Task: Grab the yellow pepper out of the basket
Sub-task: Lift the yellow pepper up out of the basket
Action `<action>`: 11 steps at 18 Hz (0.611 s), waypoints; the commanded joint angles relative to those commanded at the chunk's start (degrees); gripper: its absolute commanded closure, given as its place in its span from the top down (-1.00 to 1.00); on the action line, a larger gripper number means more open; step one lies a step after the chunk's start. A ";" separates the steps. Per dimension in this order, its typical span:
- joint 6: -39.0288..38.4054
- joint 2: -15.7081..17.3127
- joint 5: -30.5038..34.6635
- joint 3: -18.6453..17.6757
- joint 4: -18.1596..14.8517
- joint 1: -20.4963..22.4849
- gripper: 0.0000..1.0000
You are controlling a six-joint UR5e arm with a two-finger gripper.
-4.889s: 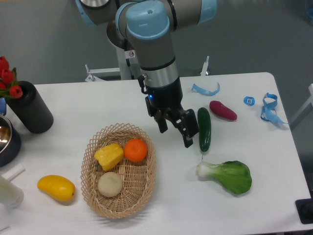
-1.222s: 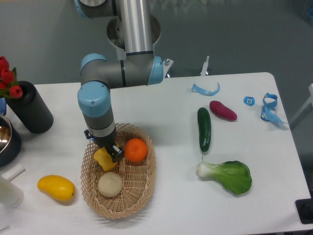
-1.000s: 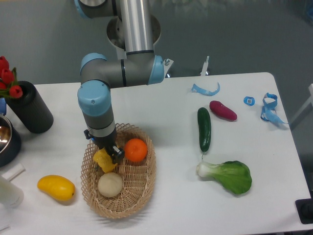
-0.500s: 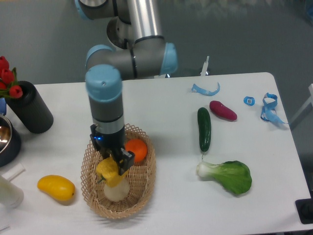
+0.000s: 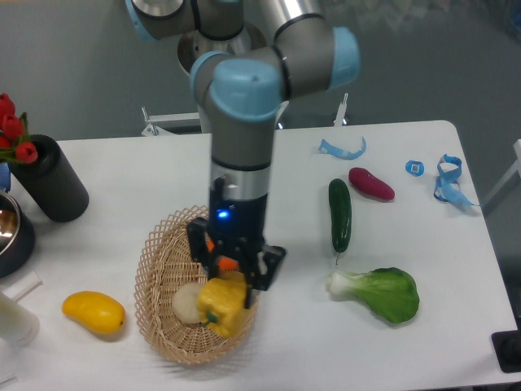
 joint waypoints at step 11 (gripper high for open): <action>0.18 -0.18 -0.09 -0.61 -0.09 1.58 -0.37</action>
